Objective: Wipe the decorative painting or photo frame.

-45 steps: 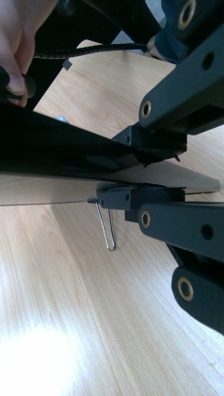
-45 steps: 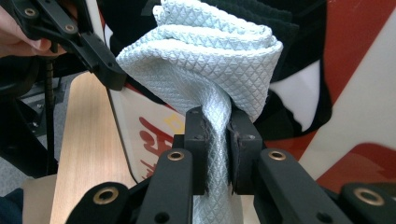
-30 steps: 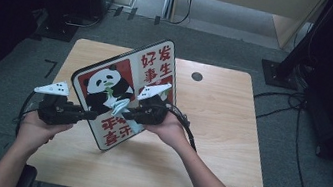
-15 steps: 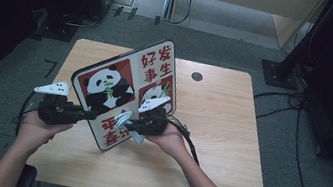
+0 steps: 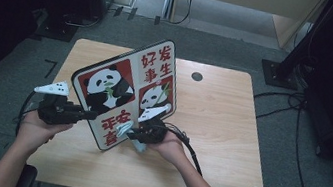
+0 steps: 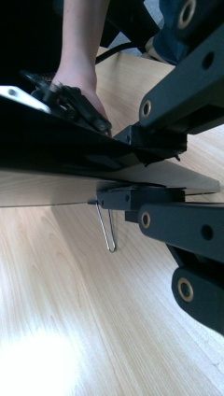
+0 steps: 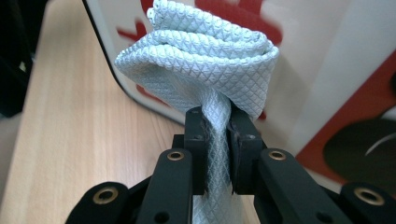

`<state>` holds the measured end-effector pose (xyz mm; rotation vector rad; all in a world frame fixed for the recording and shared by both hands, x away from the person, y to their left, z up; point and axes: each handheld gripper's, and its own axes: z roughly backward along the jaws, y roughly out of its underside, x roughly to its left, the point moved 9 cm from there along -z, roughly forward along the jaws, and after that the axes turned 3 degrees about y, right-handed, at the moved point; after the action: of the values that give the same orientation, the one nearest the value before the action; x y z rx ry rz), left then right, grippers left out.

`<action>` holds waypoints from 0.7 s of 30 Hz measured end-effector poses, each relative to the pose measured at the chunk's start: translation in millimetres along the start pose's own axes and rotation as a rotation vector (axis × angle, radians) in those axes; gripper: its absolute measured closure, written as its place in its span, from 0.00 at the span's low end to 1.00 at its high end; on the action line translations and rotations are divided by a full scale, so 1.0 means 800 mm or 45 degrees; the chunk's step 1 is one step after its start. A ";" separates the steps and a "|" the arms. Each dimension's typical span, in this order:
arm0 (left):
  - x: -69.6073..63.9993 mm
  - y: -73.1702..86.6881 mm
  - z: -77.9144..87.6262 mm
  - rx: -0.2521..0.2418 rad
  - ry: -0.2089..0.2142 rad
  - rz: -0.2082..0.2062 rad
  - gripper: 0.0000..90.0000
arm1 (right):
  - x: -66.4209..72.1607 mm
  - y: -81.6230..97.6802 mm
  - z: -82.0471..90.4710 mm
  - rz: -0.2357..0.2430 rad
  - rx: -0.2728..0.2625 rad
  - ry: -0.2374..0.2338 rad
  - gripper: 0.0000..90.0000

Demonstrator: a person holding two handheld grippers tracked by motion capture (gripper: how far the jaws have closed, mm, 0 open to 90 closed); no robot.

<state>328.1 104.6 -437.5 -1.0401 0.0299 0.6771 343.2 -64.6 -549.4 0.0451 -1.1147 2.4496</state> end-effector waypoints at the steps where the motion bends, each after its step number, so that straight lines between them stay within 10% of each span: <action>1: 0.000 0.000 0.000 -0.001 0.002 0.001 0.87 | 0.000 0.003 -0.002 -0.005 0.010 0.000 0.89; 21: 0.000 -0.002 0.000 -0.007 0.026 -0.014 0.83 | 0.003 -0.032 0.026 -0.061 -0.005 -0.007 0.90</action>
<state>328.7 104.4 -436.4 -1.0520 0.0397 0.6570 348.1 -64.1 -517.0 0.0769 -1.1081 2.4062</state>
